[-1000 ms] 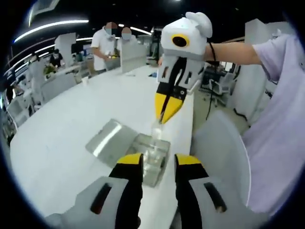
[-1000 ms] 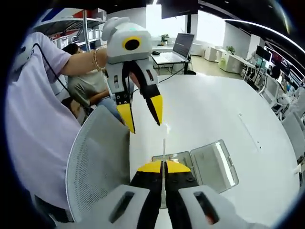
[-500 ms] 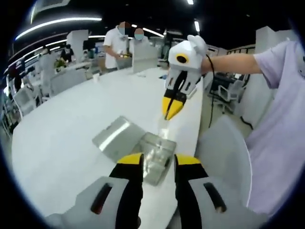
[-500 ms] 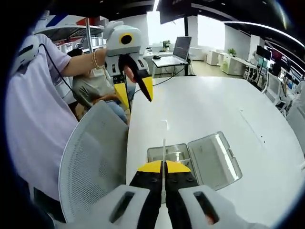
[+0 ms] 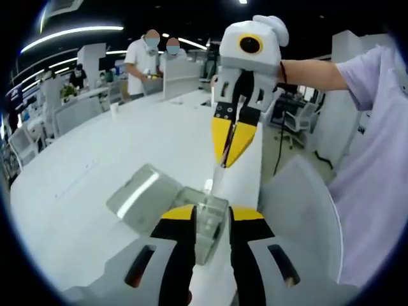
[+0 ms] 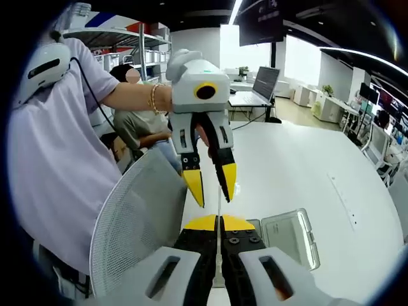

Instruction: Insert the divider into the dual guide fixture by aligning both edges with the guide slots and pushing it downward to the bottom, including one-sided entry, uneven engagement, binding, and posture correction.

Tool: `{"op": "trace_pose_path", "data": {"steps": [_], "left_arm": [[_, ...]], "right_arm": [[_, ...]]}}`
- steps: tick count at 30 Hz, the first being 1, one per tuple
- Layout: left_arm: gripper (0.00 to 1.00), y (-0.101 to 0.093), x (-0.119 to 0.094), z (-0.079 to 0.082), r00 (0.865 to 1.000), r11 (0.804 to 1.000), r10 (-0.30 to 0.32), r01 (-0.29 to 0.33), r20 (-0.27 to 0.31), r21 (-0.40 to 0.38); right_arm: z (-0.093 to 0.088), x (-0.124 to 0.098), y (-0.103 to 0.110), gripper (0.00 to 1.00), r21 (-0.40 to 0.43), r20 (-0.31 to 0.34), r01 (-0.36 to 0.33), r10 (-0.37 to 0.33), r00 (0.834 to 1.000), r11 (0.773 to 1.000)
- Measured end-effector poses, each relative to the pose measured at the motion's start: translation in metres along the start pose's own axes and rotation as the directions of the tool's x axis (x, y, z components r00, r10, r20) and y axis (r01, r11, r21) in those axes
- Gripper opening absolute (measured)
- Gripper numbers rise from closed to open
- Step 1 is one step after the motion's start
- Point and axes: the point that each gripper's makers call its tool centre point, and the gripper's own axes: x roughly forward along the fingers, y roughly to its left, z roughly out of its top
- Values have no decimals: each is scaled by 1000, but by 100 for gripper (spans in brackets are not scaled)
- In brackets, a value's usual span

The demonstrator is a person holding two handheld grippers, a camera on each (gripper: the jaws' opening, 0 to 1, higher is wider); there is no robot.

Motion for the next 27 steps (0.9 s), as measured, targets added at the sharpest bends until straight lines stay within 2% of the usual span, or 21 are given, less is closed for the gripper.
{"op": "trace_pose_path", "data": {"steps": [4,19,27], "left_arm": [[9,-4,1,5,1000,1000,-21,21,5,23],[1,-10,1,10,998,998,-57,57,13,21],[0,-17,3,8,997,996,-77,78,-14,44]], "right_arm": [[5,0,3,0,-3,10,-11,11,1000,1000],[13,-1,9,0,-14,18,-18,18,1000,1000],[8,1,5,0,-1,-44,-3,3,999,1000]]}}
